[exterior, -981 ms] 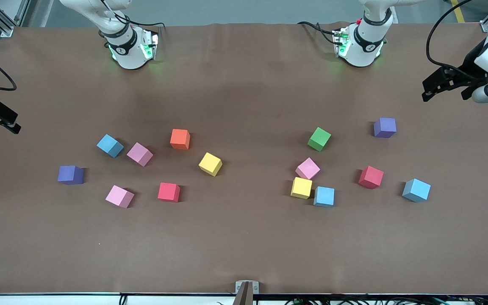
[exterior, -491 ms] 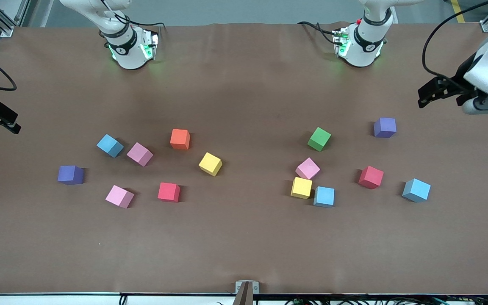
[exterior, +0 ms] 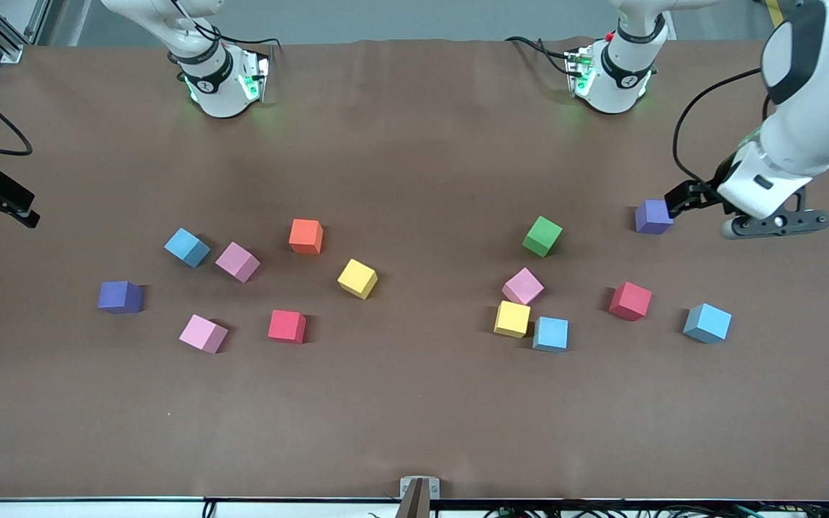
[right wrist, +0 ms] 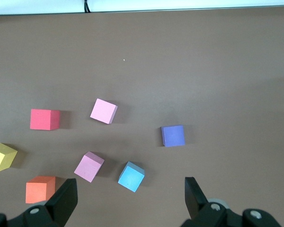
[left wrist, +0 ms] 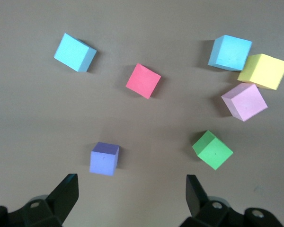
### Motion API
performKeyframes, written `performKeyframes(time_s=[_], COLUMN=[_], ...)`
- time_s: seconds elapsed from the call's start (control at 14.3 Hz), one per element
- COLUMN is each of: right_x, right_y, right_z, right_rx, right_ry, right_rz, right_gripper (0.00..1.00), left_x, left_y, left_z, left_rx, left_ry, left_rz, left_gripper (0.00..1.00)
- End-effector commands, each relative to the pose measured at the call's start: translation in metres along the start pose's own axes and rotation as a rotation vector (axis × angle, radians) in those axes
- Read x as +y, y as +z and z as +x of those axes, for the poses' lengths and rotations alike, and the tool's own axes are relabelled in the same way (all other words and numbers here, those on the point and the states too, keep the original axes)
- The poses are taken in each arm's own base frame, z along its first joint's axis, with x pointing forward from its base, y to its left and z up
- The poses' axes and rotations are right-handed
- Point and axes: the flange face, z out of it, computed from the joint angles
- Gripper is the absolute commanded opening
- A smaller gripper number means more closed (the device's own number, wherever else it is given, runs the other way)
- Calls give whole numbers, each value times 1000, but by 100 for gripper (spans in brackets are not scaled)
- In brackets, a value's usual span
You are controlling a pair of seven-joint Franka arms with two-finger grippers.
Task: Arrange 11 blocks into digit 3
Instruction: 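Grasp the green cube with the left gripper while the right gripper grasps yellow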
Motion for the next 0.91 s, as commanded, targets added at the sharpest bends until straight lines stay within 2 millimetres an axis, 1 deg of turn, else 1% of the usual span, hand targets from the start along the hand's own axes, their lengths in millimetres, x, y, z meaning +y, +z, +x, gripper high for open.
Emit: performKeyframes(time_s=[0.0, 0.07, 0.14, 0.28, 0.35, 0.42, 0.49, 0.56, 0.63, 0.7, 0.77, 0.84], right_x=[-11, -11, -13, -24, -26, -27, -26, -27, -29, -38, -54, -76], right_y=[6, 9, 19, 49, 63, 73, 84, 90, 97, 109, 122, 138], right_z=[0, 0, 3, 12, 16, 19, 22, 24, 26, 28, 30, 33], right_rx=[-17, -26, -44, -91, -109, -122, -137, -145, -155, -174, -194, -210], right_ry=[-18, -17, -20, -28, -29, -29, -30, -30, -31, -25, -6, 33], right_rz=[-5, -4, -2, 20, 24, 23, 23, 22, 22, 22, 25, 36], right_gripper=[100, 100, 100, 100, 100, 100, 100, 100, 100, 100, 100, 100], left_x=[31, 34, 37, 56, 64, 71, 77, 86, 100, 109, 121, 128], left_y=[41, 58, 82, 123, 145, 160, 175, 187, 192, 199, 208, 215], left_z=[-22, -26, -33, -52, -62, -69, -72, -75, -79, -81, -83, -83], left_rx=[19, 20, 23, 56, 74, 88, 72, 52, 53, 46, 40, 39], left_ry=[-67, -102, -137, -161, -189, -227, -283, -361, -455, -540, -615, -667], left_rz=[0, 1, 0, -9, -19, -31, -35, -37, -50, -61, -79, -96], left_gripper=[100, 100, 100, 100, 100, 100, 100, 100, 100, 100, 100, 100])
